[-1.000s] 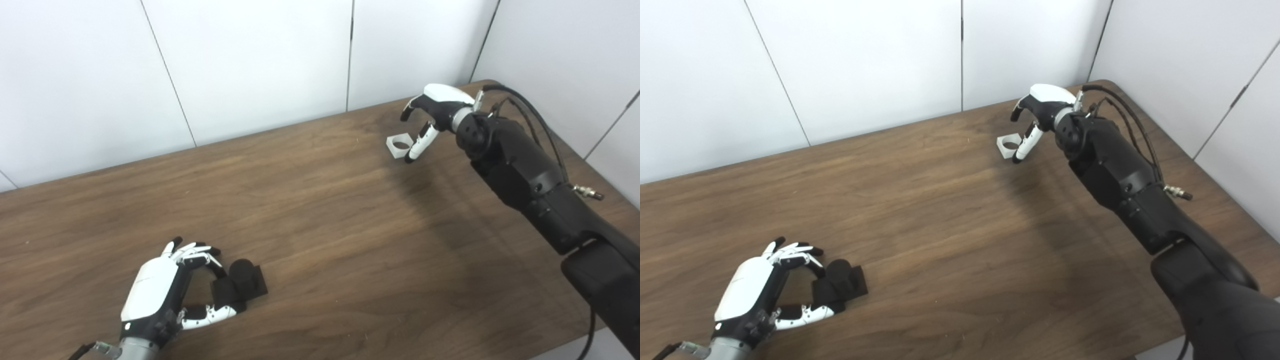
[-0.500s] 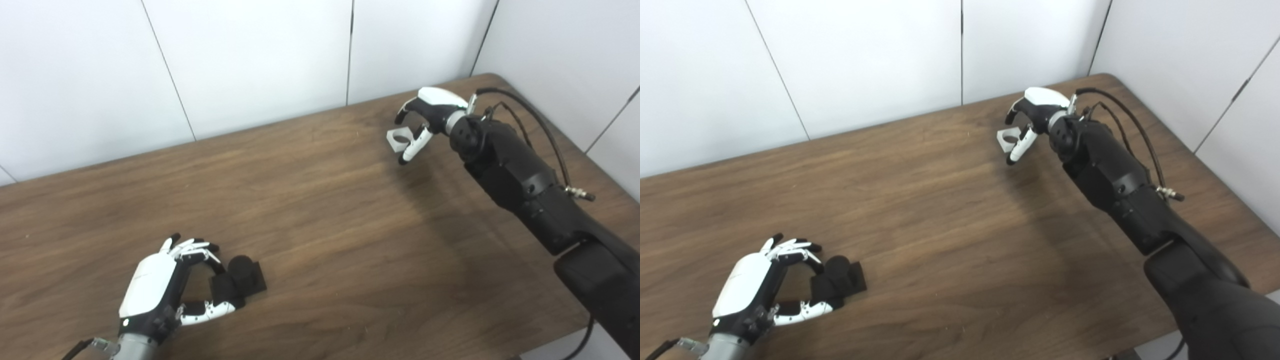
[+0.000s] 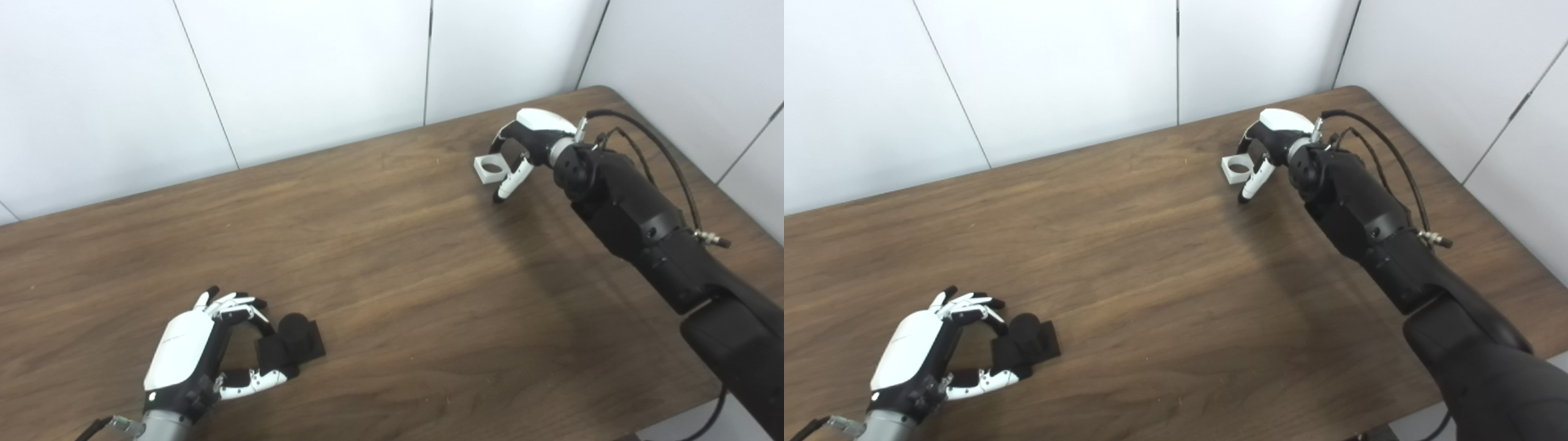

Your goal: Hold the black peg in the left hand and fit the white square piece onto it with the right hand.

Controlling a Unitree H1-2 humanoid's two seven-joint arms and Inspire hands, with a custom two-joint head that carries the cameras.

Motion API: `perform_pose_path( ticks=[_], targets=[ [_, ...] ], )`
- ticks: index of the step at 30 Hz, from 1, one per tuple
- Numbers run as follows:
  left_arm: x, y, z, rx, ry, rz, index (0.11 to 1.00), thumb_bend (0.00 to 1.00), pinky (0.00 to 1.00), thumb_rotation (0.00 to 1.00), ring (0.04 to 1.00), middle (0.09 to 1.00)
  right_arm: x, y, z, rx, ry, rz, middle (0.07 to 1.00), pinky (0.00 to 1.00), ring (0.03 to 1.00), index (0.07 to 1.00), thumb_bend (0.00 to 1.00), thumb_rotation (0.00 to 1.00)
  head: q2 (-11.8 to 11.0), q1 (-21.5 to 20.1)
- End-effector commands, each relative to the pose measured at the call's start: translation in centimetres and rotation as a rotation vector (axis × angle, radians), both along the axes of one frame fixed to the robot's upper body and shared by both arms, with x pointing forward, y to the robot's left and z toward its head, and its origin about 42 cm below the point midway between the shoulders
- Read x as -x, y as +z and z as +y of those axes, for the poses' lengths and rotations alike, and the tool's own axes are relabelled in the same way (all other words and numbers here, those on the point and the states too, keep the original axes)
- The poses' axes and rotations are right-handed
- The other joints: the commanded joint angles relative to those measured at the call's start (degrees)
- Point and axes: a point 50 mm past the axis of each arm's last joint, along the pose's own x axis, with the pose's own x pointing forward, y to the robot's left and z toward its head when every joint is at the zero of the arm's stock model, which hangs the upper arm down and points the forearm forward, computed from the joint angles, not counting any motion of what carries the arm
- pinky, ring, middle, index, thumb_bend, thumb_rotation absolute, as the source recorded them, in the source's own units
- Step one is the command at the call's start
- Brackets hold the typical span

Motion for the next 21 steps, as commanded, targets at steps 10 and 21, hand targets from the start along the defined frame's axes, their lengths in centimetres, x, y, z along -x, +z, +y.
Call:
perform_pose_path(
  ticks=[10, 21],
  targets=[
    [0.15, 0.19, 0.55, -0.024, 0.001, 0.007, 0.484, 0.52, 1.00, 0.05, 0.852, 0.760, -0.46, 2.58, -0.56, 0.039, 0.016, -0.087, 0.902, 0.96, 0.980, 0.629, 0.83, 0.18, 0.09, -0.19],
    [0.17, -0.04, 0.64, -0.023, 0.003, 0.006, 0.484, 0.52, 1.00, 0.05, 0.852, 0.761, -0.61, 2.54, -0.28, 0.032, 0.037, -0.101, 0.883, 0.95, 0.975, 0.498, 0.54, 0.14, 0.24, -0.16]
  ],
)
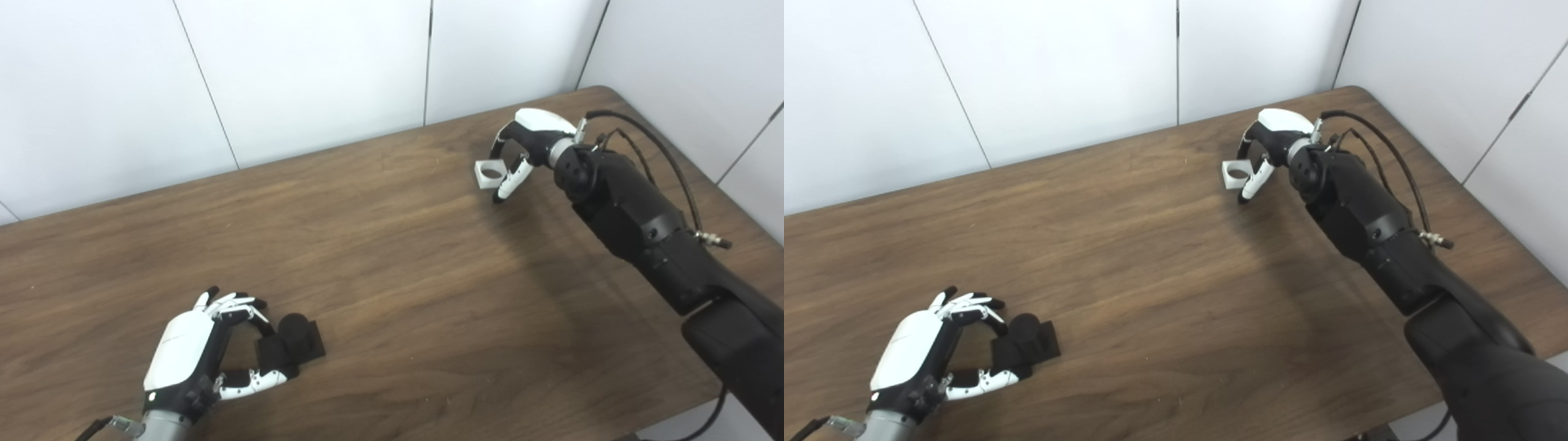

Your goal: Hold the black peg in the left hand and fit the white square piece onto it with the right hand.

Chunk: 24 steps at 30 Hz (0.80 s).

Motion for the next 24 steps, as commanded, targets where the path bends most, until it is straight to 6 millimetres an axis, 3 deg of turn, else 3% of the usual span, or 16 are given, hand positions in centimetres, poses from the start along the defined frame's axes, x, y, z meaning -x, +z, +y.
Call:
perform_pose_path(
  ticks=[1, 11, 24],
  targets=[
    [0.1, -0.1, 0.6, -0.022, 0.002, 0.006, 0.484, 0.52, 1.00, 0.05, 0.851, 0.760, -0.7, 2.6, -0.4, 0.021, 0.009, -0.090, 0.872, 0.95, 0.976, 0.491, 0.53, 0.14, 0.06, -0.07],
    [0.2, 0.0, 0.6, -0.019, 0.003, 0.004, 0.484, 0.52, 1.00, 0.05, 0.853, 0.760, -0.3, 2.2, -0.6, -0.031, -0.022, -0.096, 0.826, 0.87, 0.929, 0.485, 0.52, 0.13, 0.09, -0.10],
    [0.2, -0.2, 0.3, -0.012, 0.002, 0.015, 0.484, 0.52, 1.00, 0.05, 0.851, 0.762, 0.5, 2.9, 0.3, -0.001, 0.049, -0.102, 0.834, 0.92, 0.957, 0.486, 0.52, 0.13, 0.35, 1.46]
  ],
)
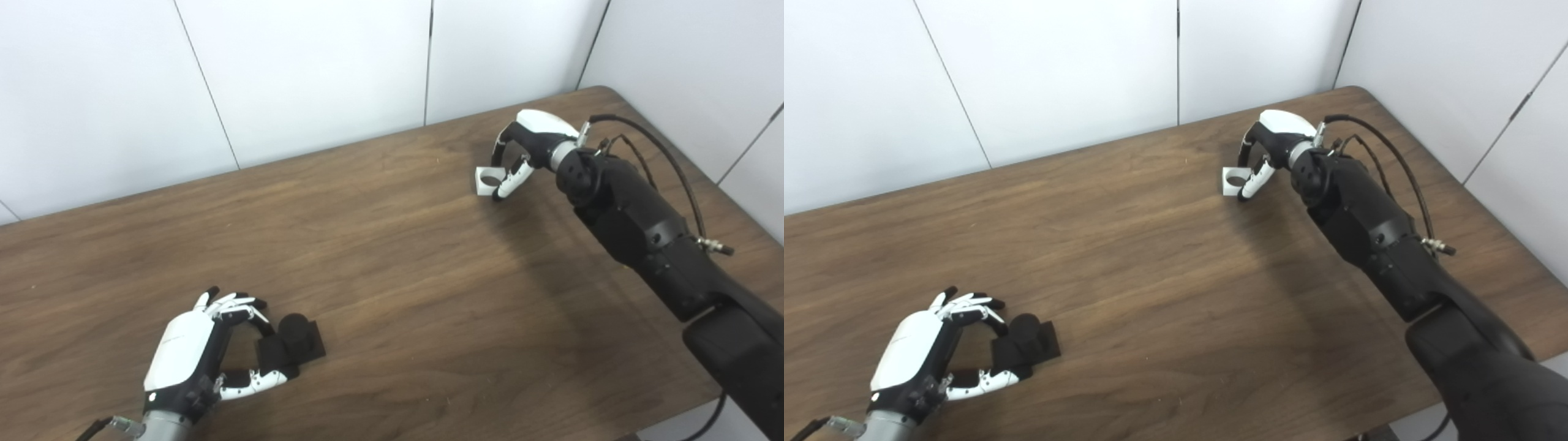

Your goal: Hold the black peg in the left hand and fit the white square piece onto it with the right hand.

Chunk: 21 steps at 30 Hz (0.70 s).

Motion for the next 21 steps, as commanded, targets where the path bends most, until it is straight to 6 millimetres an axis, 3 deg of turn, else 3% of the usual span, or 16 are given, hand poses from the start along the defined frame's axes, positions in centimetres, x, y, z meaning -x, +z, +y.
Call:
perform_pose_path(
  ticks=[1, 6, 21],
  targets=[
    [0.2, -0.2, 0.3, -0.011, 0.001, 0.016, 0.484, 0.52, 1.00, 0.05, 0.852, 0.763, -0.3, 3.4, 0.3, 0.039, 0.050, -0.088, 0.834, 0.93, 0.961, 0.487, 0.52, 0.13, 0.07, 0.16],
    [0.2, -0.3, 0.0, -0.016, 0.003, 0.020, 0.484, 0.52, 1.00, 0.05, 0.855, 0.763, 0.4, 4.8, 2.0, 0.066, 0.129, -0.123, 0.834, 0.99, 0.960, 0.488, 0.52, 0.14, -0.12, 1.10],
    [0.5, -1.0, -1.7, -0.002, -0.001, 0.021, 0.484, 0.52, 1.00, 0.05, 0.854, 0.764, 4.0, 7.7, 8.0, 0.100, 0.410, -0.200, 0.826, 0.99, 0.961, 0.486, 0.52, 0.14, -0.07, 7.37]
  ],
)
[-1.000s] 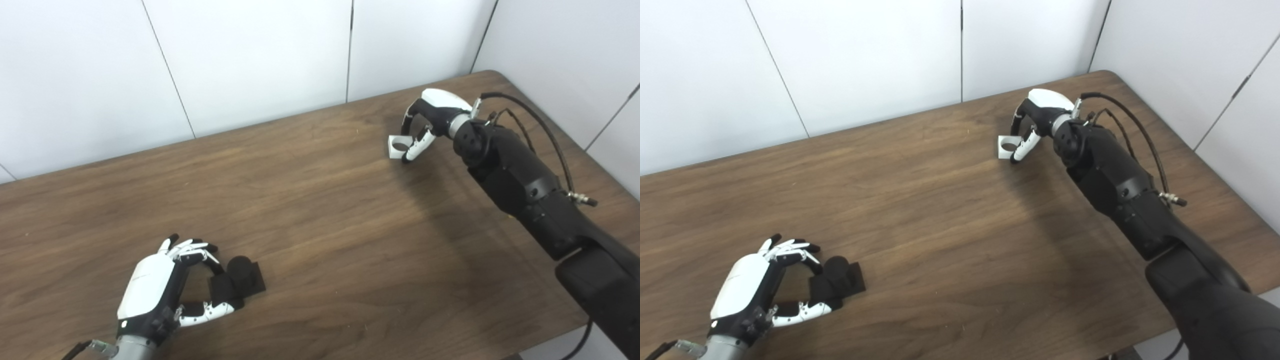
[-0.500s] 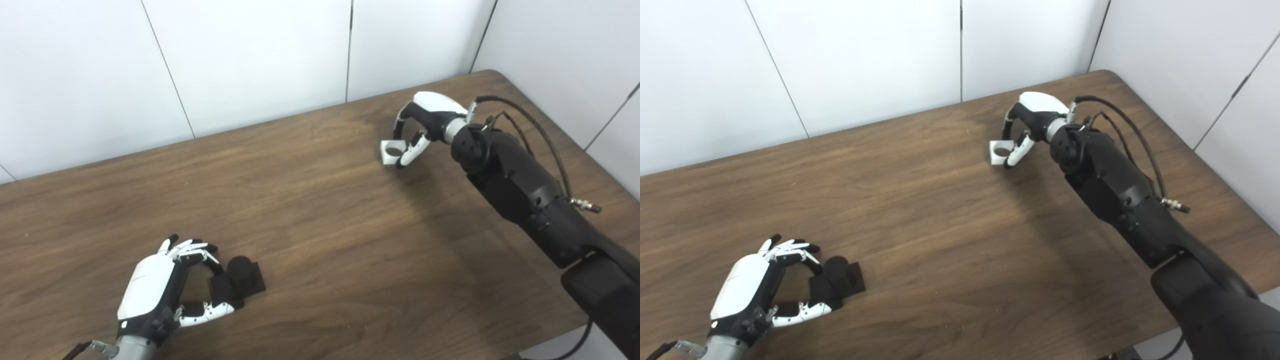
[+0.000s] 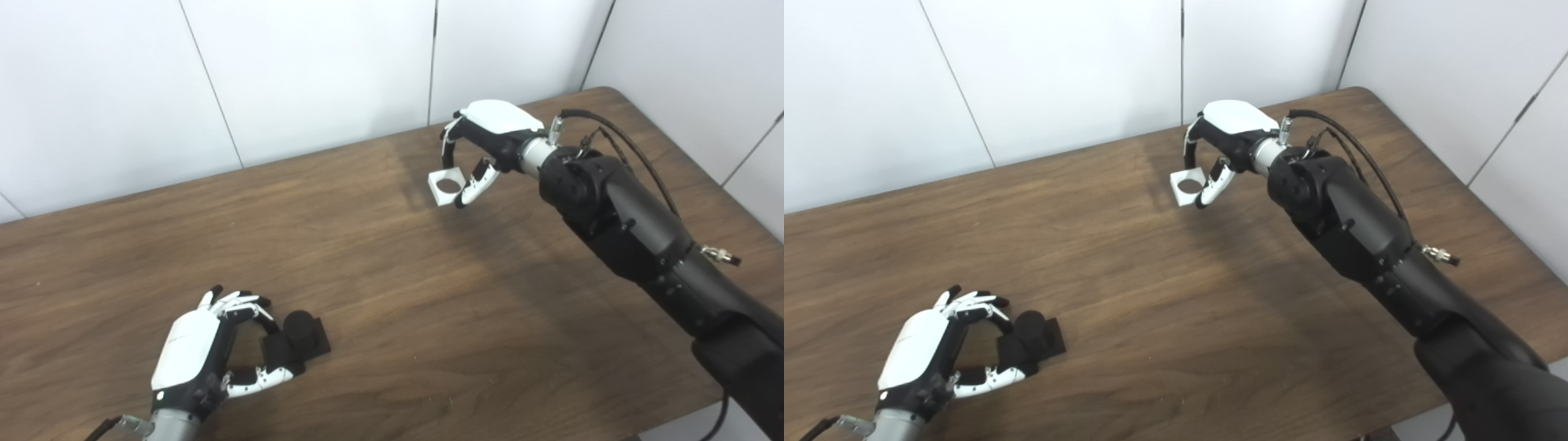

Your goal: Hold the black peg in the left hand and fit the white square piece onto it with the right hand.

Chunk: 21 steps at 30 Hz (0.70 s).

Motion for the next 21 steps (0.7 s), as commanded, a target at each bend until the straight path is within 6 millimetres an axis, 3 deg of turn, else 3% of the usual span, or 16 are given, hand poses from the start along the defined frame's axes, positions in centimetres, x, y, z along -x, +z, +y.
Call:
perform_pose_path(
  ticks=[1, 8, 21],
  targets=[
    [0.3, -0.8, -0.6, -0.015, -0.008, 0.035, 0.484, 0.52, 1.00, 0.05, 0.854, 0.765, 0.5, 2.5, 0.6, 0.028, 0.057, -0.082, 0.827, 0.99, 0.959, 0.486, 0.52, 0.14, 0.02, 0.17],
    [0.6, -1.3, -1.6, -0.009, 0.013, 0.044, 0.484, 0.52, 1.00, 0.05, 0.861, 0.767, 2.2, 3.7, 4.3, 0.012, 0.218, -0.096, 0.825, 0.99, 0.957, 0.485, 0.52, 0.14, -0.32, 2.11],
    [1.1, -1.9, -3.3, 0.008, 0.033, 0.057, 0.485, 0.52, 1.00, 0.05, 0.870, 0.777, 3.6, 5.1, 7.5, 0.005, 0.364, -0.125, 0.822, 0.98, 0.953, 0.484, 0.52, 0.14, -0.14, 7.36]
  ],
)
